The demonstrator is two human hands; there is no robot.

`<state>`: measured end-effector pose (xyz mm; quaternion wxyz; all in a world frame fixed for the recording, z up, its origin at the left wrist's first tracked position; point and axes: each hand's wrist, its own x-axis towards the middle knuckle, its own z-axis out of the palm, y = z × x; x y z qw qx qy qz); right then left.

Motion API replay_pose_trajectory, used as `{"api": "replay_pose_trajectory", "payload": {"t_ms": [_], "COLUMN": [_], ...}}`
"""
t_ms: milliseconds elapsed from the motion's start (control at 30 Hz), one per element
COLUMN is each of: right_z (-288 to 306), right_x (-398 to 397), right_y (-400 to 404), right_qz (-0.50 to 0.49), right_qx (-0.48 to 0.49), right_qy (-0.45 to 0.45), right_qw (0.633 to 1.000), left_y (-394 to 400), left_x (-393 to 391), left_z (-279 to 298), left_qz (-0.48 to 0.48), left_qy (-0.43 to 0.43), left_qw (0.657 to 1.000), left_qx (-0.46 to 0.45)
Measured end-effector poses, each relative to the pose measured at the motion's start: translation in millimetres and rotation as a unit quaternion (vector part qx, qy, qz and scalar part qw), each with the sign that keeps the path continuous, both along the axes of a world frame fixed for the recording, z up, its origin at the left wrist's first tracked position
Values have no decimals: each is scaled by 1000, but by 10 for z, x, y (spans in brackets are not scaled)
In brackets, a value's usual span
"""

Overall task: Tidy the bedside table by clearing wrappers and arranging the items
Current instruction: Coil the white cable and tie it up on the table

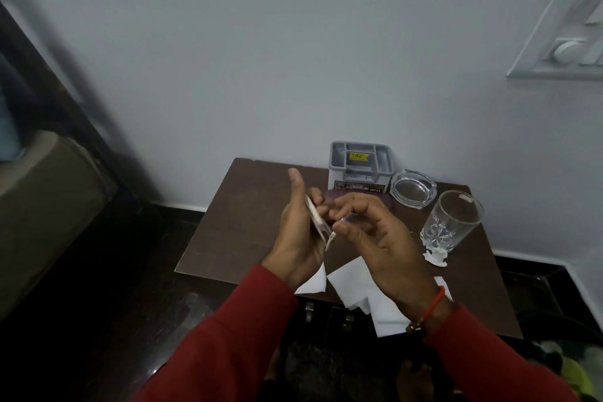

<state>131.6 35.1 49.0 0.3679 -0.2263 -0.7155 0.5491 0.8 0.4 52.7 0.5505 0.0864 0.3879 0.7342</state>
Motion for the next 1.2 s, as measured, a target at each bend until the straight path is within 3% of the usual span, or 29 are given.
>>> {"api": "replay_pose_trajectory", "payload": {"t_ms": [100,167,433,533,667,767,933,1067,1200], "right_z": [48,70,111,187,184,81,-24,-3,-26], "right_x": [19,24,52,52,75,55,32,55,110], "right_y": [2,29,24,26,73,104,142,134,162], "right_qz": [-2,-9,133,92,41,5,-39,-51,-14], "right_qx": [-70,-104,-252,-247,-176,-89,-34,-27,120], "right_qy": [34,44,121,142,98,32,-13,-11,-103], "right_qw": [997,994,951,954,979,995,999,998,987], "left_y": [-6,-34,-163,-168,-132,-113,-109,-82,-19], "left_x": [-86,-113,-83,-105,-62,-21,-3,20,-104], "left_z": [-37,-23,160,177,103,50,-29,-41,-10], "left_qz": [-5,-57,-275,-300,-211,-129,-47,-2,59], "left_qy": [-119,-148,-135,-85,111,294,371,326,129], "left_qw": [990,978,926,931,970,947,926,943,987], "left_qx": [79,133,219,190,45,-11,-52,-70,-70]}}
